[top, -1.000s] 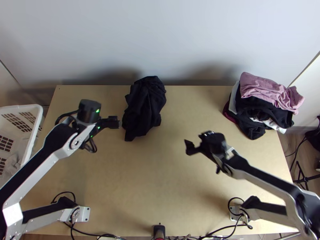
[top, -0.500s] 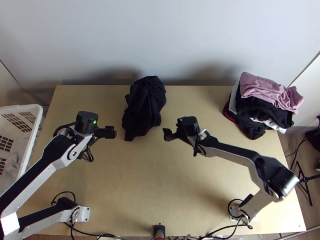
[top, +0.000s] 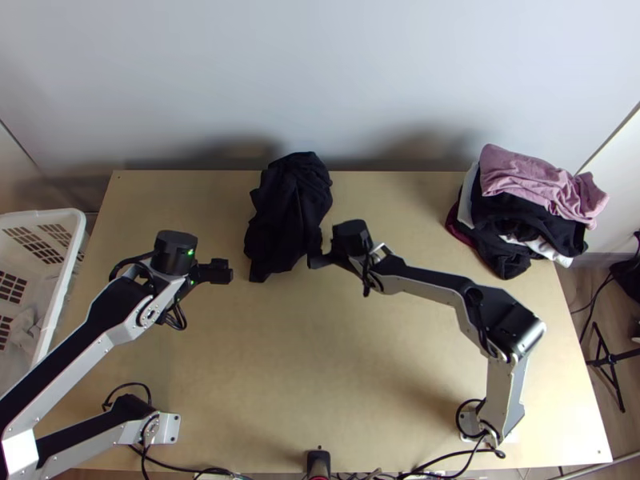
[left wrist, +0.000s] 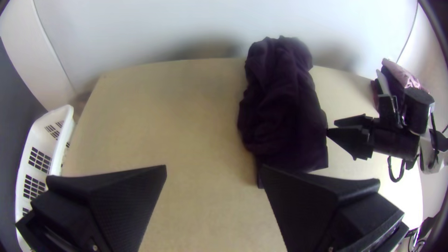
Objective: Fold the t-shirt
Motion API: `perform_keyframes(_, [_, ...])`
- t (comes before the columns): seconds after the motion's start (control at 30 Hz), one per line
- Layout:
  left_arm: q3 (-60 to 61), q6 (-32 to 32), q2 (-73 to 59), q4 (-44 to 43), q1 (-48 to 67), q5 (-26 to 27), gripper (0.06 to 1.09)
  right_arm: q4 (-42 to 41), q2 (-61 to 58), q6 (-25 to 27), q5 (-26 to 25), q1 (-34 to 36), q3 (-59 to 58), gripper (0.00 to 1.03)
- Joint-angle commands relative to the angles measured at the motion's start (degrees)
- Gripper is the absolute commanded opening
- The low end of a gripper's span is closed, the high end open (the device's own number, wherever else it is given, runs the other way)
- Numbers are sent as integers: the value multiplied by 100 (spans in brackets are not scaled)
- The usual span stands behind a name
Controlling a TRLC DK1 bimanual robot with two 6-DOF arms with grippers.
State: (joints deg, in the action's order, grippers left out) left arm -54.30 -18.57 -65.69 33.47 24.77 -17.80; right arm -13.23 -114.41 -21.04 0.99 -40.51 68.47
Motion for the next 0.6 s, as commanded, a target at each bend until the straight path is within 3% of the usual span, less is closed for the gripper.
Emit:
perform_keyframes(0.0, [139, -7, 136, -69, -69, -4, 103, 409, -521, -50, 94, -62, 738, 94])
perform_keyframes(0.07, [183, 2, 162, -87, -78, -4, 104, 462, -547, 12, 103, -132, 791, 88])
perform_keyframes(0.23, [254, 37, 241, -95, -140, -4, 104, 884, -582, 91, 147, -264, 976, 85])
perform_keyframes(0.27, [262, 37, 241, -95, -157, -4, 104, 875, -582, 170, 138, -308, 967, 70])
perform_keyframes(0.33, [289, 37, 241, -95, -192, -4, 103, 770, -547, 355, 138, -361, 967, 14])
perform_keyframes(0.37, [298, 29, 241, -104, -192, -4, 104, 735, -521, 407, 129, -370, 976, 2])
perform_keyframes(0.57, [306, 20, 250, -104, -192, 5, 104, 752, -143, 469, 111, -370, 826, 3])
